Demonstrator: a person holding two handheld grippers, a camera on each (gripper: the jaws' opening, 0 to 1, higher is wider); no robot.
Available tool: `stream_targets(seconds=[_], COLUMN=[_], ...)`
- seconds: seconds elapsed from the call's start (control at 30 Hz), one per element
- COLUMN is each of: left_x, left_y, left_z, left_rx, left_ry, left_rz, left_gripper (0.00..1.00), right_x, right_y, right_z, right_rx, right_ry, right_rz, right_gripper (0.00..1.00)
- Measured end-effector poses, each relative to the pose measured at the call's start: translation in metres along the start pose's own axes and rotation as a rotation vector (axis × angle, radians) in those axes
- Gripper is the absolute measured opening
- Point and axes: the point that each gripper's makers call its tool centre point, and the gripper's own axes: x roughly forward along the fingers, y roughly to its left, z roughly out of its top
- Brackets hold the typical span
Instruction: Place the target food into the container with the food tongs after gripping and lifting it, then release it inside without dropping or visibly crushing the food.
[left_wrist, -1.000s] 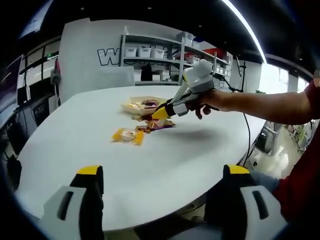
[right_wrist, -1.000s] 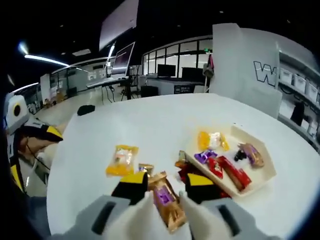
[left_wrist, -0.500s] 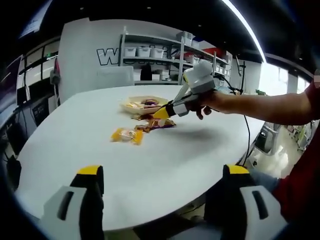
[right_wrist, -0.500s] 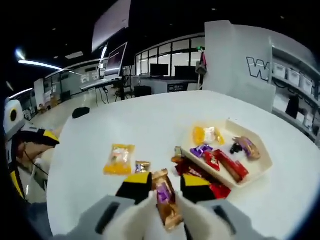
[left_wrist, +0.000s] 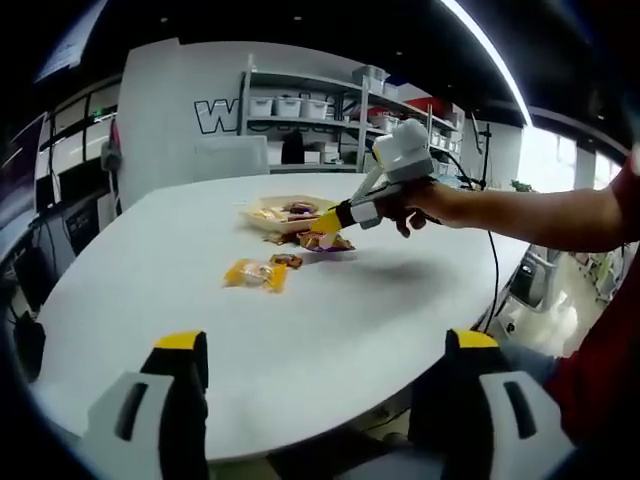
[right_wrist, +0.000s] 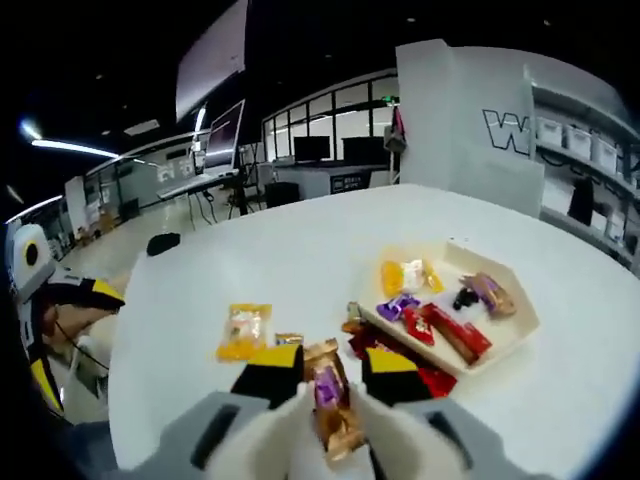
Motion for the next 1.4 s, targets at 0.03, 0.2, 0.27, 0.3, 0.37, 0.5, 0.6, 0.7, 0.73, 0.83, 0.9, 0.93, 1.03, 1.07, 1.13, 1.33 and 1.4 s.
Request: stream_targets(seconds=[0.03, 0.2, 0.27, 0.3, 0.37, 0.5, 0.6, 0.7, 0.73, 0.83, 0.9, 0.93, 1.03, 1.07, 1.13, 1.33, 1.4], left_x=[0.000, 0.001, 0.000, 0.000, 0.000, 0.000, 0.000, 0.000, -0.001, 0.000, 0.000, 0.000, 0.000, 0.000, 0.001, 0.003, 0.004], left_y=[0.000, -0.002, -0.002, -0.002, -0.002, -0.001, 0.000, 0.000, 0.001, 0.003, 0.004, 0.004, 0.005, 0.005, 0.006, 0.007, 0.007], left_z=[0.000, 0.001, 0.001, 0.002, 0.002, 0.001, 0.001, 0.001, 0.001, -0.001, -0.002, -0.001, -0.002, -0.002, -0.002, 0.002, 0.002], left_rx=[-0.001, -0.002, -0.002, -0.002, -0.003, -0.002, -0.004, -0.004, -0.005, -0.008, -0.010, -0.011, -0.010, -0.009, -0.009, -0.005, -0.005], left_ry=[0.000, -0.006, -0.008, -0.009, -0.010, -0.009, -0.009, -0.009, -0.010, -0.005, -0.005, -0.006, -0.002, -0.001, 0.002, -0.004, -0.003], left_rz=[-0.001, -0.005, -0.005, -0.005, -0.006, -0.006, -0.005, -0.005, -0.005, 0.000, -0.001, -0.001, 0.003, 0.004, 0.004, 0.005, 0.006], left_gripper=[0.96, 0.96, 0.96, 0.96, 0.96, 0.96, 0.96, 0.96, 0.96, 0.96, 0.96, 0.96, 0.96, 0.96, 0.96, 0.96, 0.96], right_x=[0.000, -0.004, -0.005, -0.005, -0.007, -0.008, -0.009, -0.008, -0.009, -0.008, -0.007, -0.007, -0.008, -0.008, -0.008, -0.010, -0.011], right_y=[0.000, -0.005, -0.007, -0.007, -0.009, -0.014, -0.016, -0.020, -0.020, -0.023, -0.025, -0.026, -0.028, -0.029, -0.032, -0.041, -0.044], right_z=[0.001, 0.012, 0.015, 0.017, 0.022, 0.032, 0.036, 0.042, 0.043, 0.048, 0.051, 0.052, 0.056, 0.057, 0.058, 0.067, 0.070], right_rx=[-0.007, -0.034, -0.038, -0.045, -0.055, -0.059, -0.065, -0.070, -0.070, -0.073, -0.078, -0.078, -0.082, -0.082, -0.087, -0.090, -0.096], right_ry=[-0.001, -0.009, -0.009, -0.011, -0.012, -0.024, -0.026, -0.032, -0.033, -0.034, -0.036, -0.036, -0.042, -0.044, -0.044, -0.050, -0.051], right_rz=[-0.001, -0.016, -0.015, -0.017, -0.021, -0.028, -0.033, -0.038, -0.039, -0.042, -0.044, -0.044, -0.047, -0.047, -0.050, -0.059, -0.063], right_gripper=[0.17, 0.17, 0.17, 0.17, 0.17, 0.18, 0.18, 0.18, 0.18, 0.18, 0.18, 0.18, 0.18, 0.18, 0.18, 0.18, 0.18])
